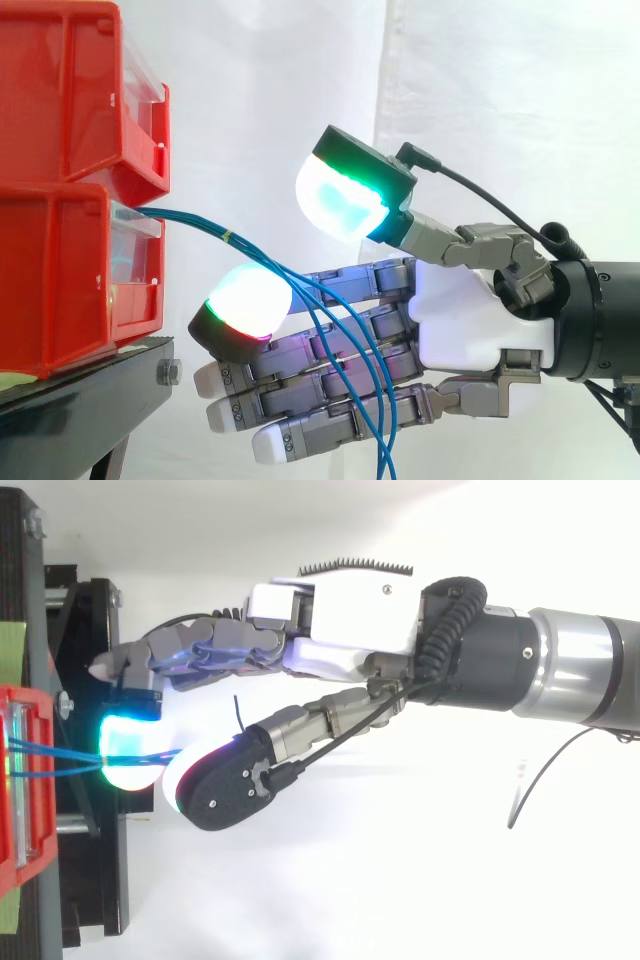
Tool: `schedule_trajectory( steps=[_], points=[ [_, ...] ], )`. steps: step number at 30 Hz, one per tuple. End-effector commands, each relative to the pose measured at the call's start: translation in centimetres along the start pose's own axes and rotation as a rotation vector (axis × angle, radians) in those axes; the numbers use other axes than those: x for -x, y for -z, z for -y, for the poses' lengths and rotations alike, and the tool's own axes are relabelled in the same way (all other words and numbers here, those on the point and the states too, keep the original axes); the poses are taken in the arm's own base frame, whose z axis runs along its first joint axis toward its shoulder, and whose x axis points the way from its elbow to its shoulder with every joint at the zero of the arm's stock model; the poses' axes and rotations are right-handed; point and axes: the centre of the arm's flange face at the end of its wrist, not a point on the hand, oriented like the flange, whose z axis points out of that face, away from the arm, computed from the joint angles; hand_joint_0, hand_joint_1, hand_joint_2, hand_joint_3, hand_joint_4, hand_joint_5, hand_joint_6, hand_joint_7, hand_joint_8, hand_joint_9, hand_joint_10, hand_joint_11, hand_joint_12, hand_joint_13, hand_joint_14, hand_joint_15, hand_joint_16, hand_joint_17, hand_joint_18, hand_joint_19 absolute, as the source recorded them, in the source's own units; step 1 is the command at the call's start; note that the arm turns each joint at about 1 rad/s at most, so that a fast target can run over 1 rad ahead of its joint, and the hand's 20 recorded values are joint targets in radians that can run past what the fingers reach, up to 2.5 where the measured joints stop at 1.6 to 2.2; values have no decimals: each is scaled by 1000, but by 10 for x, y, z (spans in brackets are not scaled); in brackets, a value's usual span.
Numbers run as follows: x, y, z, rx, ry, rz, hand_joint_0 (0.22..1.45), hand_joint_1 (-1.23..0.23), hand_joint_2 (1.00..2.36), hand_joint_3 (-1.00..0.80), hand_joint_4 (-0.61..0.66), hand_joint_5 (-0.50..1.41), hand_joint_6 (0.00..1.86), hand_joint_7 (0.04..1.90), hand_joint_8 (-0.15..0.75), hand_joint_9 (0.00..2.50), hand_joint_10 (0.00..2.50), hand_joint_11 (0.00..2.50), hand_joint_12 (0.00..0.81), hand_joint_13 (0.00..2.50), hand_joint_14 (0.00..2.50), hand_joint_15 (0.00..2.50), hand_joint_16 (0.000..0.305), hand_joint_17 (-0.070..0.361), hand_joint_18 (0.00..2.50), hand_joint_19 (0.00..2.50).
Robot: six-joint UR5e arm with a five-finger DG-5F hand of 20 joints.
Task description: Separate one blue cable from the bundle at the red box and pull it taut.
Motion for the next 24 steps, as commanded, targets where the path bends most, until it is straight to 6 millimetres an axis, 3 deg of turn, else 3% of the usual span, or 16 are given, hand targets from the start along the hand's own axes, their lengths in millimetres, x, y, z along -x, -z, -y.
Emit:
schedule_trajectory(
  steps=[1, 10, 24],
  points=[
    [0, 1, 0, -9, 1, -8, 575, -619, 1000, -500, 263, -200, 501, 1200, 280, 171, 4, 143, 365, 95, 4, 114, 51, 114, 202, 321],
    [1, 1, 1, -14, -9, -21, 619, -650, 1009, -367, 254, -192, 501, 1234, 282, 203, 3, 132, 364, 118, 3, 93, 50, 113, 238, 307],
    [2, -3, 0, -6, 0, -31, 606, -651, 1007, -401, 252, -190, 500, 1253, 284, 207, 4, 137, 363, 121, 3, 97, 50, 113, 242, 304]
  ],
)
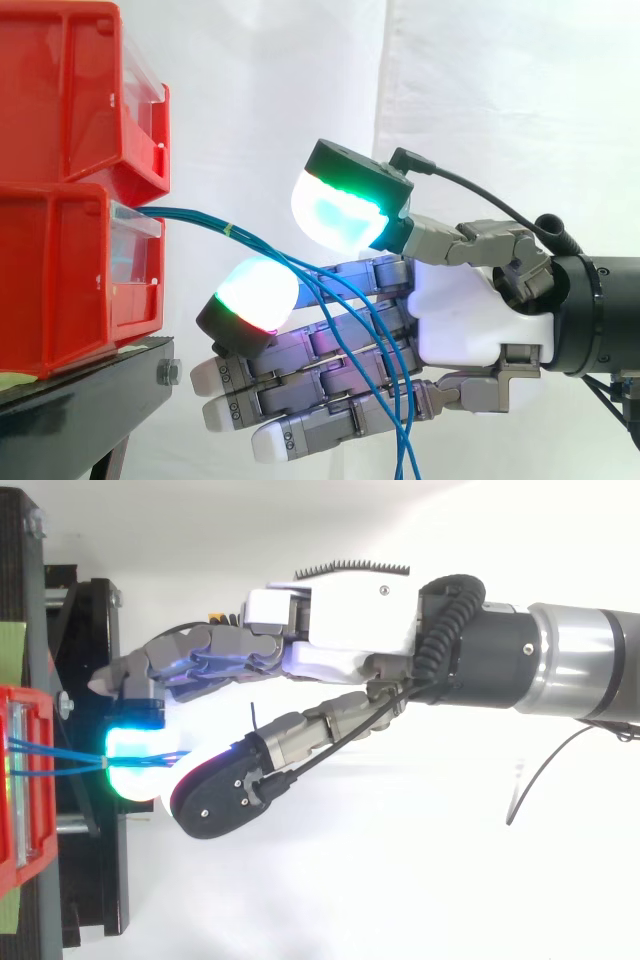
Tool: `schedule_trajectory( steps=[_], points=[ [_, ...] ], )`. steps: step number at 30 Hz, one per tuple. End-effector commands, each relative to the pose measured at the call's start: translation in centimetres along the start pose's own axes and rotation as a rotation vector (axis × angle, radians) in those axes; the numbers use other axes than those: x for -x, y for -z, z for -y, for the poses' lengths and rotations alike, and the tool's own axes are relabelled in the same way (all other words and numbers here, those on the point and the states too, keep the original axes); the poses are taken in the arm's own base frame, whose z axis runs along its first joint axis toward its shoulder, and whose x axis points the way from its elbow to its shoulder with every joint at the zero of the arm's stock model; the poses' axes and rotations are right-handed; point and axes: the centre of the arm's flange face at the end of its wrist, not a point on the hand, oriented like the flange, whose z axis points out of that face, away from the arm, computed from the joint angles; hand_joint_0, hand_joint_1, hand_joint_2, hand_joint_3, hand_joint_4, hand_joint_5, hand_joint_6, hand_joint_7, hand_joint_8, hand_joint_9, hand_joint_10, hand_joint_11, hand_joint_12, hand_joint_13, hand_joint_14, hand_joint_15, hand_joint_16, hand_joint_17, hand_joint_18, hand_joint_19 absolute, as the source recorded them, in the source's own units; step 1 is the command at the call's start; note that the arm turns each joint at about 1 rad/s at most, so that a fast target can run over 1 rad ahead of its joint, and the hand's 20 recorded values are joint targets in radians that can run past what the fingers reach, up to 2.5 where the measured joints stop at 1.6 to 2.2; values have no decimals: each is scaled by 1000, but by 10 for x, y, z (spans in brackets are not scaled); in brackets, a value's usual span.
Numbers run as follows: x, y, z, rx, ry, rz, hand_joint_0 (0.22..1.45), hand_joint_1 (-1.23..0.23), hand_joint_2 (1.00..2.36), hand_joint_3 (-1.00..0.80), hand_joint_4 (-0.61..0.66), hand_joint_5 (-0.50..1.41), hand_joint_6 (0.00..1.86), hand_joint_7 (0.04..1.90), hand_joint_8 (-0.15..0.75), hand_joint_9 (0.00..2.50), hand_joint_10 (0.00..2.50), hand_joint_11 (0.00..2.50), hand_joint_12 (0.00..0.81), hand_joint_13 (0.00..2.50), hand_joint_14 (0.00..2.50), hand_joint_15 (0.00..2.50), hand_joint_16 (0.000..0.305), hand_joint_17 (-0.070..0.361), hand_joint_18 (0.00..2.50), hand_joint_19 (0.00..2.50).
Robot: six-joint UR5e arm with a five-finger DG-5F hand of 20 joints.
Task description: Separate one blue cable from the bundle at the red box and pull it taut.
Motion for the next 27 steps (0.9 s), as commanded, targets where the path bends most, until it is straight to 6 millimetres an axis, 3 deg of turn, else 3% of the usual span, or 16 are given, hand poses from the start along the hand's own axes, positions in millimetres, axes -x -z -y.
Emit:
schedule_trajectory(
  steps=[1, 4, 27],
  points=[
    [0, -5, 3, -2, 4, 1, 606, -651, 1007, -401, 258, -190, 500, 1251, 284, 206, 4, 137, 363, 121, 3, 97, 50, 113, 242, 304],
    [-1, -9, 11, -17, 4, -1, 605, -650, 1007, -402, 258, -190, 500, 1253, 284, 207, 5, 134, 363, 121, 3, 97, 50, 113, 242, 312],
    [4, -17, -5, 7, 27, -45, 618, -616, 1009, -371, 245, -194, 584, 1155, 287, 221, 4, 134, 364, 129, 3, 103, 50, 112, 251, 313]
  ],
)
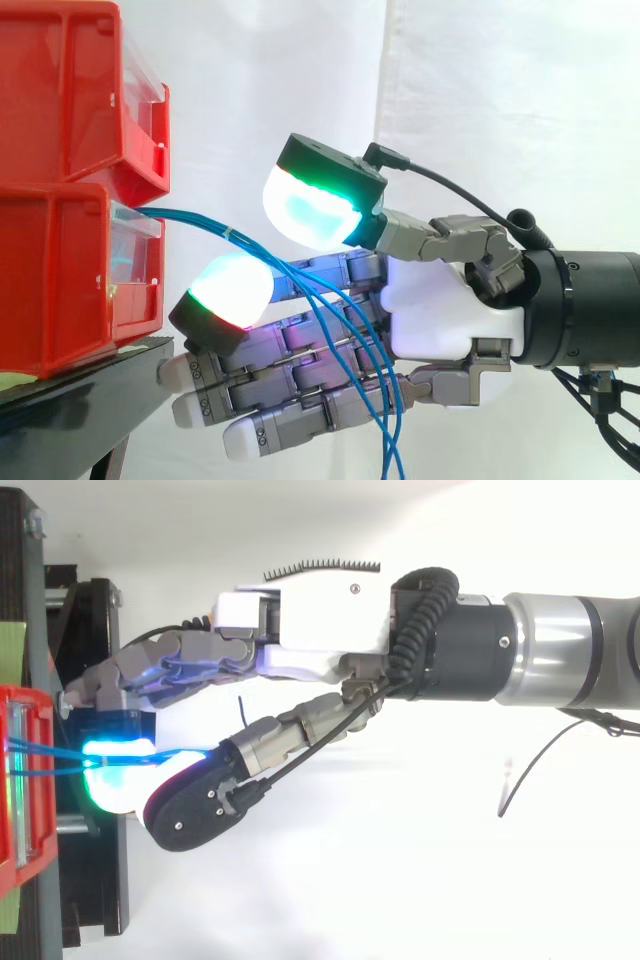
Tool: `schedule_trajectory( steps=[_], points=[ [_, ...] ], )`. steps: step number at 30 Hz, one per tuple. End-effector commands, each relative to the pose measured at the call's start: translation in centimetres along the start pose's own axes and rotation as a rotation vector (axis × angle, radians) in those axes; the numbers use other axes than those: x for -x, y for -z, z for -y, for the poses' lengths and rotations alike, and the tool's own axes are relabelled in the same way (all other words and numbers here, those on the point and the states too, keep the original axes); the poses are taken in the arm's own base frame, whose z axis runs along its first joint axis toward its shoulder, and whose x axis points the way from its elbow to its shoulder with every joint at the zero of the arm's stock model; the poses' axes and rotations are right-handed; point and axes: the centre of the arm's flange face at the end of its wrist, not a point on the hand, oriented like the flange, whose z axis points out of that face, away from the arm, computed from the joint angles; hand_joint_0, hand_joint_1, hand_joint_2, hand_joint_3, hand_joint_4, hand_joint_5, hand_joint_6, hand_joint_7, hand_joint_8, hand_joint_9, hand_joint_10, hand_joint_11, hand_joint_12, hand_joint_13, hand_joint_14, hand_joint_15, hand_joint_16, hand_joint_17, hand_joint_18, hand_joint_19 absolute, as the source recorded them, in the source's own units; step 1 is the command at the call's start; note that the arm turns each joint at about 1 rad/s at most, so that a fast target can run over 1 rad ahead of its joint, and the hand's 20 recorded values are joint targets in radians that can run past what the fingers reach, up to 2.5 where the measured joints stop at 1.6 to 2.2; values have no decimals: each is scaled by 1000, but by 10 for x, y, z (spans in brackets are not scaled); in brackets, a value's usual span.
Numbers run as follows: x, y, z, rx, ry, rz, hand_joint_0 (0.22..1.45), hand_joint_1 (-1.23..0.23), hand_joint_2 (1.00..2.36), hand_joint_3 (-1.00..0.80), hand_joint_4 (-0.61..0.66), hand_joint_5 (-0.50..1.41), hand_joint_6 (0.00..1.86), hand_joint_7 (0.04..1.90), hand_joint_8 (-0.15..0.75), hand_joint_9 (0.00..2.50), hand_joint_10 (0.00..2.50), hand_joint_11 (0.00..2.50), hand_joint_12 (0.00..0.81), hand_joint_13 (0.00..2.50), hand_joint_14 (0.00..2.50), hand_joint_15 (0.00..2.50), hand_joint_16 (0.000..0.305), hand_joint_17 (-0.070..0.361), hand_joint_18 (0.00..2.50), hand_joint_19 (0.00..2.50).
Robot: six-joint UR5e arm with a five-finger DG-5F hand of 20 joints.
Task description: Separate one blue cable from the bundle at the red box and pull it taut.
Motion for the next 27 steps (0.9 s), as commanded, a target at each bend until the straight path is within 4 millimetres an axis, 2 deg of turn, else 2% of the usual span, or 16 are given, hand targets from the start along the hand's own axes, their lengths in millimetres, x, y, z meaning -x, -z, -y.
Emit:
schedule_trajectory(
  steps=[1, 5, 13, 27],
  points=[
    [0, 0, 0, 3, 1, 0, 622, -605, 1010, -361, 246, -194, 584, 1155, 287, 221, 3, 137, 364, 129, 3, 103, 50, 112, 252, 313],
    [3, 0, -1, 4, 3, 3, 628, -590, 1010, -353, 246, -193, 587, 1151, 286, 220, 4, 137, 364, 130, 3, 108, 50, 112, 250, 319],
    [5, -2, -5, 12, 9, -6, 588, -523, 1004, -448, 253, -184, 595, 1145, 296, 238, 4, 139, 366, 132, 4, 108, 50, 113, 254, 331],
    [18, -1, -6, 15, 21, -7, 593, -483, 1006, -429, 230, -155, 575, 1211, 307, 290, 4, 155, 367, 142, 3, 114, 50, 113, 256, 330]
  ],
)
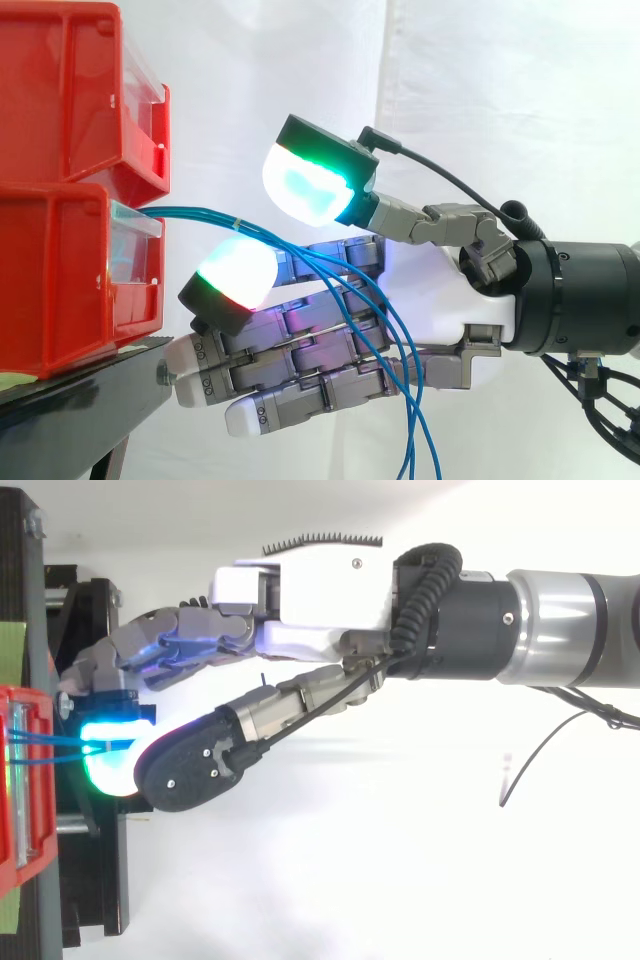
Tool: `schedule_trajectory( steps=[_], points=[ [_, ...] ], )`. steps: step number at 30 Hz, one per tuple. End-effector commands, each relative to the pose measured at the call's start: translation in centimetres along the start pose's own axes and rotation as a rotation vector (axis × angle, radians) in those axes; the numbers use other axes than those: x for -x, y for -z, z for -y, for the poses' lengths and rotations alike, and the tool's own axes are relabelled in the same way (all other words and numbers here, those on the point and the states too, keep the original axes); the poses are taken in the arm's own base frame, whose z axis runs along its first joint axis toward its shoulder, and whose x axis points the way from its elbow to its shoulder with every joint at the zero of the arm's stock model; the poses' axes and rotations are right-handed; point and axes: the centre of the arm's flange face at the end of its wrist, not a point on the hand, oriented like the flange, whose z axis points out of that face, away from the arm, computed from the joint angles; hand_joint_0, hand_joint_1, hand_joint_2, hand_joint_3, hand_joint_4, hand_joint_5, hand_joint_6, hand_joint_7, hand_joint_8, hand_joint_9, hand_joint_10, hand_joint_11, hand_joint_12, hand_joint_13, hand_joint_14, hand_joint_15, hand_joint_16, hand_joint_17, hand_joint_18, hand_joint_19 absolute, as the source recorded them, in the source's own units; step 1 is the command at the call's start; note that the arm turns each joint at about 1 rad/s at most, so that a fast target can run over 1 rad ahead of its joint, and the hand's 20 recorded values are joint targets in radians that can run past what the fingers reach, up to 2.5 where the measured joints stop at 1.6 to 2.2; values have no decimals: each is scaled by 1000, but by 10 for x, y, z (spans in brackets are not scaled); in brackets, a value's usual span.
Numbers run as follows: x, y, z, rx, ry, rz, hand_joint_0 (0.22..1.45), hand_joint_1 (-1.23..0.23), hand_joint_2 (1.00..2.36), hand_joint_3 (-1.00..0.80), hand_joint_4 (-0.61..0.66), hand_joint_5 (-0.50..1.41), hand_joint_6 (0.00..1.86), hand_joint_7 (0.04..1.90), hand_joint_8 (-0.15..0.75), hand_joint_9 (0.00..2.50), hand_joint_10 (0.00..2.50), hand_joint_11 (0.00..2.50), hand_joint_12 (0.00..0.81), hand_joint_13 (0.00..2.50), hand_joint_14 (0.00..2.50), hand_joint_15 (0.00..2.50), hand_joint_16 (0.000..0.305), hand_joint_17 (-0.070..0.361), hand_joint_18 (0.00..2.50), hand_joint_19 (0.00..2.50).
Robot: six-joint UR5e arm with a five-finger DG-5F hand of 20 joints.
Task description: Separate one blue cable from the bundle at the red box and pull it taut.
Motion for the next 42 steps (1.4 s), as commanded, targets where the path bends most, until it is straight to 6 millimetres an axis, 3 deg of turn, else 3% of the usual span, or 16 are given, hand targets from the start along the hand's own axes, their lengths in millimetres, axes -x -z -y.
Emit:
schedule_trajectory(
  steps=[1, 15, 33, 42],
  points=[
    [4, 1, 0, 1, 9, 1, 594, -486, 1006, -428, 230, -154, 575, 1213, 307, 292, 4, 152, 367, 142, 4, 114, 50, 113, 256, 330],
    [11, 2, 1, -3, 26, 8, 609, -556, 1008, -398, 231, -155, 595, 1196, 308, 308, 4, 162, 367, 149, 3, 106, 50, 113, 273, 320],
    [11, 1, -1, 4, 25, 2, 651, -660, 1014, -278, 216, -205, 802, 969, 309, 324, 5, 182, 368, 172, 3, 101, 50, 113, 309, 314],
    [13, 0, -3, 7, 25, 1, 658, -687, 1012, -315, 203, -214, 861, 979, 314, 351, 7, 223, 367, 194, 4, 103, 50, 112, 345, 309]
  ],
)
